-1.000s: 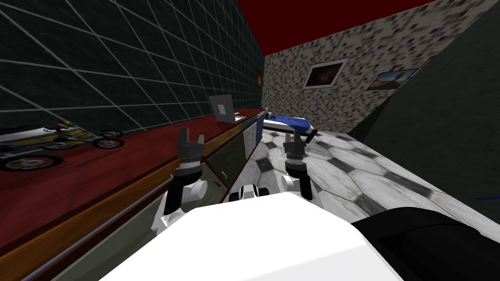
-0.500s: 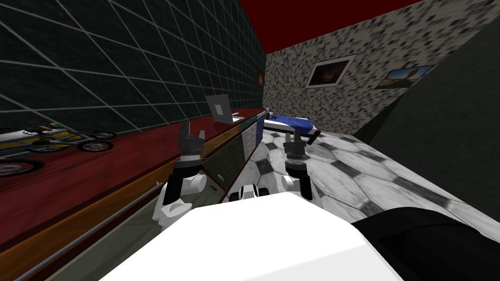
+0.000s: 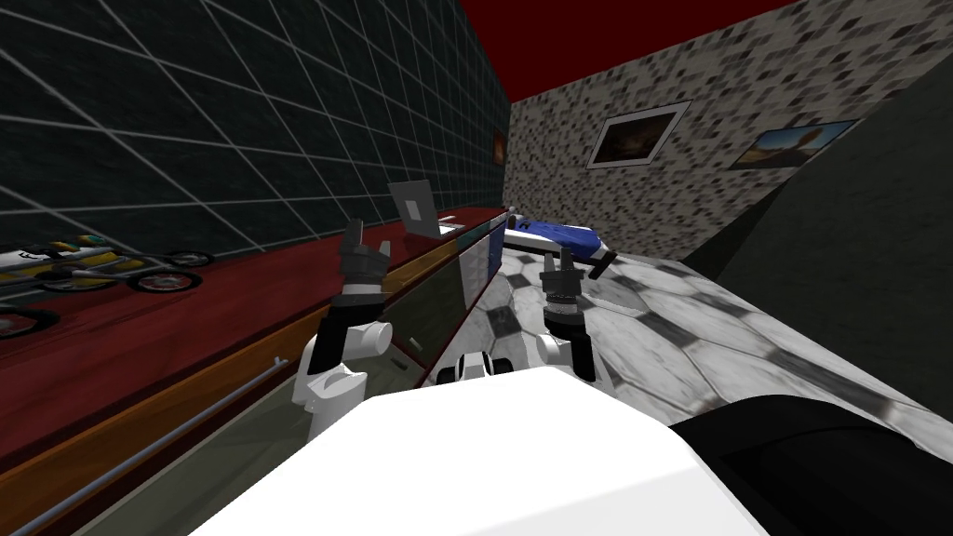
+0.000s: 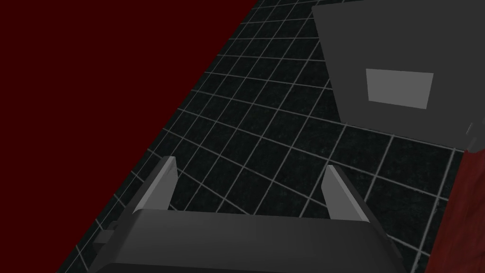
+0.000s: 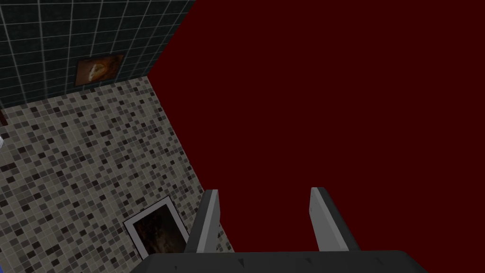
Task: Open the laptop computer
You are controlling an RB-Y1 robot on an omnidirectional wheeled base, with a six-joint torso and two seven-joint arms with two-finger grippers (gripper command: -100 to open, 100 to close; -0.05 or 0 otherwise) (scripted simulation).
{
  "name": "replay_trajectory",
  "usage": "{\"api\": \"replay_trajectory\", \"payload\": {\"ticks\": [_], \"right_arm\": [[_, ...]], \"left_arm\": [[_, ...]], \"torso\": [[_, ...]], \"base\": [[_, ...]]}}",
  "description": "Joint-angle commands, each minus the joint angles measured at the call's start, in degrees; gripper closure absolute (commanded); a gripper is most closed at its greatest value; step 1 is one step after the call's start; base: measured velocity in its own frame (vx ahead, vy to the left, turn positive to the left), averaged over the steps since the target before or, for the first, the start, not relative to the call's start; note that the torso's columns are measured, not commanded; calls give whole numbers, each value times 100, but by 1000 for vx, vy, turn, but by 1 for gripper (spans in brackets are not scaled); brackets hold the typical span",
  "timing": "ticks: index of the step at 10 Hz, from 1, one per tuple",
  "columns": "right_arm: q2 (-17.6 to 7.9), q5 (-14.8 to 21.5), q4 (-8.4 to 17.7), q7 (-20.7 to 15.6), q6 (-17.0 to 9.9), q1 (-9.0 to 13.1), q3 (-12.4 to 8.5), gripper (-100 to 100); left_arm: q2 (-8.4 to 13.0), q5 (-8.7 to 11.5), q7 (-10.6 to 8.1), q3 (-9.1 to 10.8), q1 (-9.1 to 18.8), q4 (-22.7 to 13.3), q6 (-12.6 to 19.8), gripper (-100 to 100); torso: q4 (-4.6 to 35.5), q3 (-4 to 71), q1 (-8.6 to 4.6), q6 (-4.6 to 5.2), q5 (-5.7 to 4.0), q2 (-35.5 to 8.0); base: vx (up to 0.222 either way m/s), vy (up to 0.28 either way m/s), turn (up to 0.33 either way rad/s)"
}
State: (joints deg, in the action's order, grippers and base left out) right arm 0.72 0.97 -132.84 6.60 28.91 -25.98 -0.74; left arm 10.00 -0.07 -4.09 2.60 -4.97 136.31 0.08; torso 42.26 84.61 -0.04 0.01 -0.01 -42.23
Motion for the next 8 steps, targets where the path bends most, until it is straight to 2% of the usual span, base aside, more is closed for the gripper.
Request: {"api": "replay_trajectory", "payload": {"ticks": [1,2,3,5,6,8], "right_arm": [[0,0,0,0,0,1,0,0],[0,0,0,0,0,0,0,0],[0,0,0,0,0,0,0,0],[0,0,0,0,0,0,0,0],[0,0,0,0,0,1,0,0],[0,0,0,0,0,0,0,0]], "left_arm": [[43,-28,-59,96,335,23,406,-100],[43,-28,-59,96,392,23,584,-100],[72,-58,-106,187,636,40,756,-100],[72,-58,-106,187,730,40,1002,-100],[94,-90,-152,285,988,56,1208,-100],[94,-90,-152,285,1075,56,1430,-100]], "torso": [[5,-11,15,0,4,-17],[5,-7,2,-1,2,-8],[2,-3,4,-1,1,-3],[1,-2,5,1,1,-3],[6,-12,16,0,5,-18],[2,-4,-3,1,-1,-4]], "base": [[61,-84,57],[70,-81,52],[91,-85,95],[54,-64,13],[58,-78,78],[50,-69,26]]}}
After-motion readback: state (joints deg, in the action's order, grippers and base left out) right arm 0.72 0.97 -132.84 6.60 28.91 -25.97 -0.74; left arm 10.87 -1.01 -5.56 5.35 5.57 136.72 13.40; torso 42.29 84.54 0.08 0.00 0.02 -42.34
